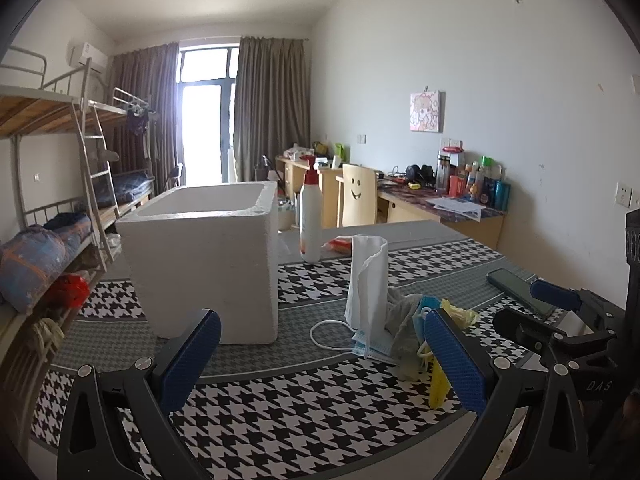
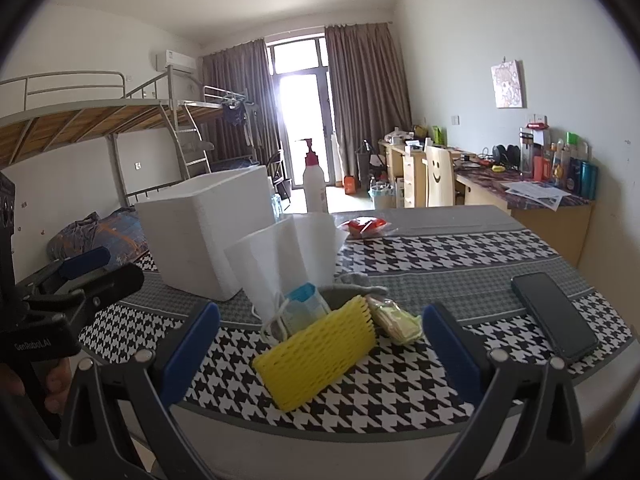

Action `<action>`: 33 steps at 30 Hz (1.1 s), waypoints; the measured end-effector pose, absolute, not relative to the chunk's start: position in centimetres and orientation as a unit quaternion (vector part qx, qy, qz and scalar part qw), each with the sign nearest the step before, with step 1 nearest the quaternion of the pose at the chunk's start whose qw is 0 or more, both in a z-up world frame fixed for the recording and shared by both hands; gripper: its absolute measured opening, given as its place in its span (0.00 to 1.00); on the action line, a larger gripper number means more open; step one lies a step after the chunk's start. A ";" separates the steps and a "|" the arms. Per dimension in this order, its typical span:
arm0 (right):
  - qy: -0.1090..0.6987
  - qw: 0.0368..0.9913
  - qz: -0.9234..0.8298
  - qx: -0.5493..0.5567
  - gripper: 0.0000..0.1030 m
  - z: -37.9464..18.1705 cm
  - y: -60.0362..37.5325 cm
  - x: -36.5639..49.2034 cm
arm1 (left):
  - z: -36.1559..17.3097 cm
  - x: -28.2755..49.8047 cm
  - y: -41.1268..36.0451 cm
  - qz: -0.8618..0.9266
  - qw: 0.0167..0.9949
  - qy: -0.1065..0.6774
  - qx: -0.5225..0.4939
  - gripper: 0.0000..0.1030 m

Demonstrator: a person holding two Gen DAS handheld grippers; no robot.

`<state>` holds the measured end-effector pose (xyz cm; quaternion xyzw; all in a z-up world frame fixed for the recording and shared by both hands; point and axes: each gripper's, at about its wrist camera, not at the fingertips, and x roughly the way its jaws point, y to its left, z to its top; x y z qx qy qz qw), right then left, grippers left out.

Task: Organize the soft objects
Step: 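Move the right gripper down onto the yellow mesh sponge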

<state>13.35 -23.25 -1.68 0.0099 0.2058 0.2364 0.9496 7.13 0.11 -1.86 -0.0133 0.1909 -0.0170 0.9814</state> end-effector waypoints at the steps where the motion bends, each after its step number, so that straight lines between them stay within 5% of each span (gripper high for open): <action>1: 0.207 0.949 0.237 0.010 1.00 -1.7 -23.2 13.5 | -1.9 7.4 0.1 -0.018 0.981 0.192 -0.013 0.99; 33: 0.262 0.928 0.266 0.014 1.00 -3.9 -23.5 15.6 | -1.1 13.7 -2.5 -0.077 0.971 0.226 0.004 0.99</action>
